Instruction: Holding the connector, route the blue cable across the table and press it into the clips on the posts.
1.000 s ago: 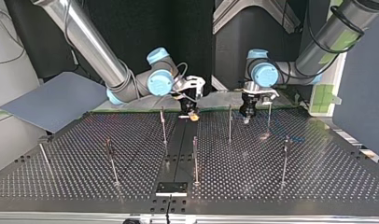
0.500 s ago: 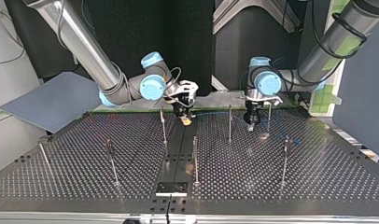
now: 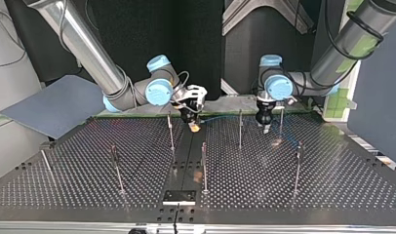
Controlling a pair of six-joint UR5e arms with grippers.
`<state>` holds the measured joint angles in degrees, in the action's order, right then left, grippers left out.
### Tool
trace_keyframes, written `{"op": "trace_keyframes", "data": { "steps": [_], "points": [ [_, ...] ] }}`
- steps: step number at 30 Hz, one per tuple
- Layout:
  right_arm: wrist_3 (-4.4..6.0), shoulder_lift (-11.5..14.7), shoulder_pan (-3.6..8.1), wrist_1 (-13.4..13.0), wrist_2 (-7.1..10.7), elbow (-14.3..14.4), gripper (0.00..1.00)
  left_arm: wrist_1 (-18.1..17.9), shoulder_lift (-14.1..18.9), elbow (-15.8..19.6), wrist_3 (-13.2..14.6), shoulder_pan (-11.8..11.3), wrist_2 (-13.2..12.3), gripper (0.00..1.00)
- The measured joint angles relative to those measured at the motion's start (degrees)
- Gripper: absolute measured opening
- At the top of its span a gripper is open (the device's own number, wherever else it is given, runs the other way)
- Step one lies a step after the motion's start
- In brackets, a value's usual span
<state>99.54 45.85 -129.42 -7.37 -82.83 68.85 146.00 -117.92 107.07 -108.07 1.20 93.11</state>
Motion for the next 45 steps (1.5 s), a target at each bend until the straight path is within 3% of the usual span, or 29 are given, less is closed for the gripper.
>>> {"op": "trace_keyframes", "data": {
  "steps": [6, 16, 25, 33, 39, 45],
  "points": [
    [-0.03, 0.0, 0.11, 0.1, -0.09, 0.0, 0.0, 3.2, 2.7, 2.5, 2.4, 1.0, 0.7, 1.0],
    [-0.41, 0.0, 0.3, 1.0, -0.87, -0.1, 0.0, 6.6, 7.5, 7.4, 0.4, 4.2, -2.2, 1.0],
    [-1.54, 0.1, 0.5, 2.3, -2.39, -0.1, 0.0, 7.5, 12.0, 10.5, -0.5, 8.6, 1.6, 1.0],
    [-1.69, 0.1, 0.63, 2.2, -2.37, -0.1, 0.0, 4.1, 16.2, 10.5, -4.0, 12.9, 5.5, 1.0],
    [-1.69, 0.2, 1.01, 2.0, -2.36, -0.1, 0.0, 1.0, 14.8, 9.6, -6.6, 16.5, 6.0, 1.0],
    [-1.69, 0.3, 1.46, 1.9, -1.68, -0.1, 0.0, 0.1, 11.2, 7.9, -6.3, 20.2, 6.1, 1.0]
  ]
}}
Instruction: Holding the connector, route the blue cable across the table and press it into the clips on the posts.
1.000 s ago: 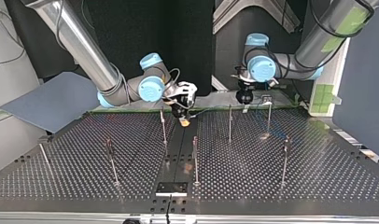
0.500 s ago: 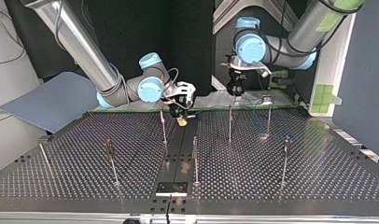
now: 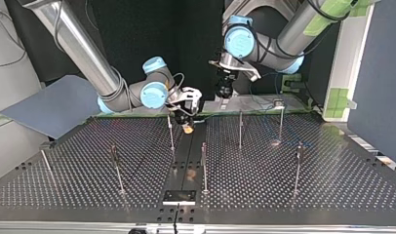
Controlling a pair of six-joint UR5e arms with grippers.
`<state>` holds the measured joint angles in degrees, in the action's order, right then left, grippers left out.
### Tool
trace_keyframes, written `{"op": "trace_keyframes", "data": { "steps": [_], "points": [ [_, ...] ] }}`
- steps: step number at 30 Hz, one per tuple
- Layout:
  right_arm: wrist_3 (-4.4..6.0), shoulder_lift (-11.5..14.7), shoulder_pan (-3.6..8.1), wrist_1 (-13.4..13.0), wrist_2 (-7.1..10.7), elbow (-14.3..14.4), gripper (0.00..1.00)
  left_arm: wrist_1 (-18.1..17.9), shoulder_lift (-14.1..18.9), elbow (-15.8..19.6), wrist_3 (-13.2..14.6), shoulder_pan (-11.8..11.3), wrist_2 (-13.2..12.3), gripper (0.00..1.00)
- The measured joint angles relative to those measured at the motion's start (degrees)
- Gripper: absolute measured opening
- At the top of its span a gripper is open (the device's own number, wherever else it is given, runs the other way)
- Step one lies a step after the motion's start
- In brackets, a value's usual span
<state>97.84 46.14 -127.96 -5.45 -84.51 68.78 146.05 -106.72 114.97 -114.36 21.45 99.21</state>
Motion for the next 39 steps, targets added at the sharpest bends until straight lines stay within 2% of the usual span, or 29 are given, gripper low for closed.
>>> {"op": "trace_keyframes", "data": {
  "steps": [5, 15, 24, 29, 37, 38, 39],
  "points": [
    [0.0, 0.1, 0.18, 0.0, 0.57, 0.0, 0.0, -0.1, -1.9, -1.5, -0.1, 1.0, 1.0, 1.0],
    [0.0, 0.2, 0.26, 0.0, 1.14, 0.0, 0.0, 2.0, -5.7, -6.4, -0.4, 0.1, 2.7, 1.0],
    [0.01, 0.2, 0.27, 0.1, 1.44, 0.0, 0.0, 2.1, -9.6, -10.8, -0.3, -0.7, 4.5, 1.0],
    [0.07, 0.2, 0.35, 0.0, 1.58, 0.0, 0.0, 2.2, -10.4, -12.7, -0.3, -1.4, 4.6, 1.0],
    [0.18, 0.2, 0.48, 0.0, 1.64, 0.0, 0.0, 2.8, -13.5, -14.2, -0.3, -1.9, 3.0, 1.0],
    [0.15, 0.2, 0.51, 0.0, 1.66, 0.0, 0.0, 2.9, -13.7, -14.3, -0.3, -1.9, 3.0, 0.88],
    [0.14, 0.2, 0.53, 0.0, 1.7, 0.0, 0.0, 3.0, -13.8, -14.4, -0.3, -1.9, 3.1, 0.88]
  ]
}}
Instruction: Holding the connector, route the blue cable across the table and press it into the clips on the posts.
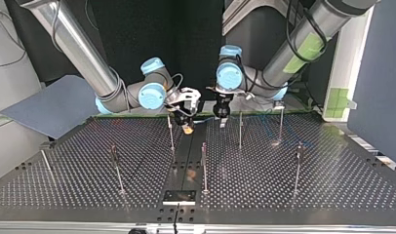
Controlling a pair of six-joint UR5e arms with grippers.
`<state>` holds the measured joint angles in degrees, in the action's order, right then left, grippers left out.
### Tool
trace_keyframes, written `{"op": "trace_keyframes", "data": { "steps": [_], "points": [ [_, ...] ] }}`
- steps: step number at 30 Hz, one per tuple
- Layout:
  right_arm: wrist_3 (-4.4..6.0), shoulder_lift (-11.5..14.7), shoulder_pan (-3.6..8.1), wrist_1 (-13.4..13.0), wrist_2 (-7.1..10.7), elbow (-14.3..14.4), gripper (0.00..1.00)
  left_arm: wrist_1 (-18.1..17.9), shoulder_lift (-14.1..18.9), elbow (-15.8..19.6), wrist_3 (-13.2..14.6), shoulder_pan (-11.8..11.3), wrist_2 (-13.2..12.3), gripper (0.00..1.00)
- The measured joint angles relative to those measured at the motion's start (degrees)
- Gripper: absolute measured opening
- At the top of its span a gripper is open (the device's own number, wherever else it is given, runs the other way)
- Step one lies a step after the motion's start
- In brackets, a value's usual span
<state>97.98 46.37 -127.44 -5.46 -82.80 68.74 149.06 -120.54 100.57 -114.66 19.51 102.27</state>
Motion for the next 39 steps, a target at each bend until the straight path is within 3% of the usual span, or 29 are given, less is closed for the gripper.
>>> {"op": "trace_keyframes", "data": {
  "steps": [1, 2, 3, 4, 5, 6, 7, 19, 25, 28, 31, 35, 39],
  "points": [
    [-0.01, 0.0, 0.01, 0.0, 0.07, 0.0, 0.0, 0.1, -0.1, -0.1, 0.0, 0.0, 0.1, 0.75],
    [-0.03, 0.0, 0.01, 0.0, 0.2, -0.1, 0.0, 0.2, -0.1, -0.1, 0.1, 0.0, 0.3, 0.53],
    [-0.05, 0.0, 0.02, 0.0, 0.3, -0.1, 0.0, 0.2, -0.2, -0.2, 0.3, 0.0, 0.5, 0.53],
    [-0.07, 0.0, 0.02, 0.0, 0.39, -0.1, 0.0, 0.2, -0.2, -0.2, 0.4, 0.0, 0.7, 0.37],
    [-0.09, 0.0, 0.02, 0.0, 0.47, -0.1, 0.0, 0.2, -0.2, -0.2, 0.5, 0.0, 0.8, 0.14],
    [-0.1, 0.0, 0.03, 0.1, 0.52, -0.1, 0.0, 0.2, -0.2, -0.2, 0.6, 0.1, 0.9, 0.14],
    [-0.11, 0.0, 0.03, 0.1, 0.55, -0.1, 0.0, 0.2, -0.2, -0.3, 0.6, 0.0, 1.0, 0.0],
    [0.2, 3.6, 0.0, 0.6, 0.67, -0.1, 0.0, 3.8, 3.2, -1.3, -0.4, 0.3, 2.1, 0.0],
    [0.55, 6.5, -0.02, 2.8, 0.52, -0.1, 0.0, 6.4, 6.0, -0.8, -0.7, 0.6, 3.7, 0.0],
    [1.19, 8.0, 0.01, 4.4, 0.57, -0.1, 0.0, 8.1, 7.7, -0.6, -0.9, 0.6, 3.9, 0.0],
    [2.49, 9.8, 0.02, 5.9, 0.52, 0.1, 0.0, 10.0, 9.5, -0.6, -1.1, 0.5, 3.9, 0.0],
    [4.44, 12.2, 0.26, 7.2, 0.66, 0.6, 0.0, 11.8, 11.8, -0.5, -1.3, 0.2, 2.4, 0.0],
    [5.28, 14.0, 0.47, 8.4, 0.69, 1.0, 0.0, 13.0, 13.9, -0.6, -0.8, 0.5, 0.8, 0.0]
  ]
}}
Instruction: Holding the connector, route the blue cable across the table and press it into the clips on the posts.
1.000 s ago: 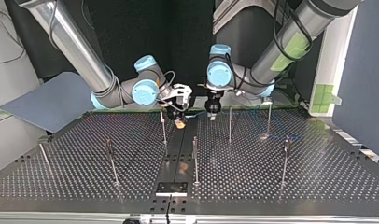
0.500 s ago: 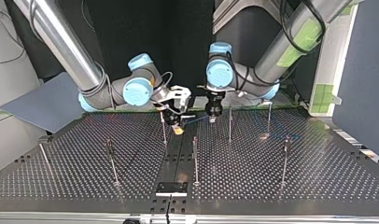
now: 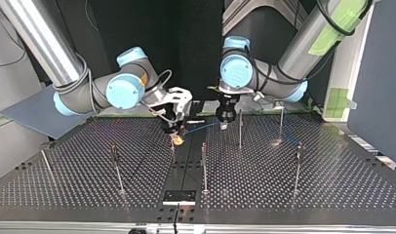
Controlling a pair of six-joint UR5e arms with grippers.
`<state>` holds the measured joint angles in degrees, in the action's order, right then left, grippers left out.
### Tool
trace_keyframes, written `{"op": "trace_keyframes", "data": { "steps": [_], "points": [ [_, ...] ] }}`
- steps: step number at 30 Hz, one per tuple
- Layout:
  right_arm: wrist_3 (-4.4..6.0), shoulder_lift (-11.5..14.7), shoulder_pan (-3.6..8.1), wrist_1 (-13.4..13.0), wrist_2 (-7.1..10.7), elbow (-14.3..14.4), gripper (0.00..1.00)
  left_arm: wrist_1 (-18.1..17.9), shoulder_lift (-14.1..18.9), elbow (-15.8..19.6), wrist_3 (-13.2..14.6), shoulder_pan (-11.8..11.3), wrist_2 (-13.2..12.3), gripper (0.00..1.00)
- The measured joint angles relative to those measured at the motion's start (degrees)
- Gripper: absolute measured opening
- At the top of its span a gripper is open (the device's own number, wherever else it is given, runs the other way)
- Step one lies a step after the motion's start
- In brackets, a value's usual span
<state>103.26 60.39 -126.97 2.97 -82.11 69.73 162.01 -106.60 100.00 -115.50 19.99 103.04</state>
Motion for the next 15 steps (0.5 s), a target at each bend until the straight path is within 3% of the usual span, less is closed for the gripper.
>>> {"op": "trace_keyframes", "data": {
  "steps": [15],
  "points": [
    [-0.05, 7.6, 1.15, 2.0, -0.07, 1.9, 0.0, 3.5, 6.7, -3.4, 0.7, 0.6, -1.3, 0.0]
  ]
}}
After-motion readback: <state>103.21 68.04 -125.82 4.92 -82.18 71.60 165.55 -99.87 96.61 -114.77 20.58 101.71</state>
